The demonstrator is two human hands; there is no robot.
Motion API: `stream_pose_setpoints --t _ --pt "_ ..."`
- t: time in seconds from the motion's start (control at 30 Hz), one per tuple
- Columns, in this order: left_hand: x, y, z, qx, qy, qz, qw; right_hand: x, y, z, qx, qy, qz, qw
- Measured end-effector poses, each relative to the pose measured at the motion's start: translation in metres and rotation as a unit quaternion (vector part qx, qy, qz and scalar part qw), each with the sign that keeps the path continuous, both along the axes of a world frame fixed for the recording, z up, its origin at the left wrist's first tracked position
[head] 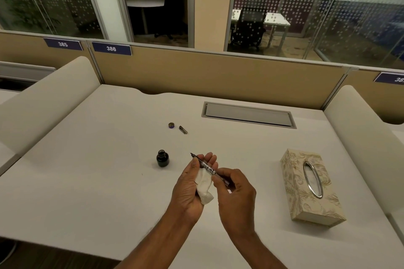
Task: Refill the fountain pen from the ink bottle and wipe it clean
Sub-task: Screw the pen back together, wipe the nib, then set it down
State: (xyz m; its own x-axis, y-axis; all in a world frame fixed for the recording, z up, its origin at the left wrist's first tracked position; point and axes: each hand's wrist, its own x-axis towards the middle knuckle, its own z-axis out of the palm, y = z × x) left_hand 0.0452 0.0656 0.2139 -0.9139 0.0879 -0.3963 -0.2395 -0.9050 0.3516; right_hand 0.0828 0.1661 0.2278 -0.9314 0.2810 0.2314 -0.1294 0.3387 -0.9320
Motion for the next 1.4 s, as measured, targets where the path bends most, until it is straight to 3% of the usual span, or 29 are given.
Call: stream_pose_setpoints --t 0.13,0.3,0.9,1.0,1.13,1.27,1.4 --pt "0.0 0.0 0.002 -0.016 0.002 -0.008 1.0 -0.001 0.0 0.003 -0.003 -0.01 -0.002 1.0" --pt "0.001 -0.001 0.004 -0.021 0.003 -0.012 1.0 -0.002 0.002 0.009 -0.103 -0.084 0.0 0.991" --pt "0.0 -0.003 -0.01 -0.018 -0.025 -0.025 0.999 -0.005 0.007 0.004 -0.333 -0.23 -0.015 0.914" --pt "-0.002 -0.003 -0.017 -0.02 -0.035 -0.026 0.999 -0.004 0.006 -0.003 -0.279 -0.22 -0.012 0.934" --pt "-0.007 -0.004 -0.028 -0.028 -0.054 -0.038 0.997 -0.007 0.005 -0.019 -0.106 -0.198 0.01 0.974" --pt "-0.011 -0.007 -0.042 -0.044 -0.074 -0.041 0.995 -0.014 0.002 -0.035 0.034 -0.206 0.03 0.978" --pt "-0.013 -0.008 -0.054 -0.055 -0.1 -0.034 0.993 -0.023 -0.002 -0.052 0.087 -0.212 0.024 0.973"
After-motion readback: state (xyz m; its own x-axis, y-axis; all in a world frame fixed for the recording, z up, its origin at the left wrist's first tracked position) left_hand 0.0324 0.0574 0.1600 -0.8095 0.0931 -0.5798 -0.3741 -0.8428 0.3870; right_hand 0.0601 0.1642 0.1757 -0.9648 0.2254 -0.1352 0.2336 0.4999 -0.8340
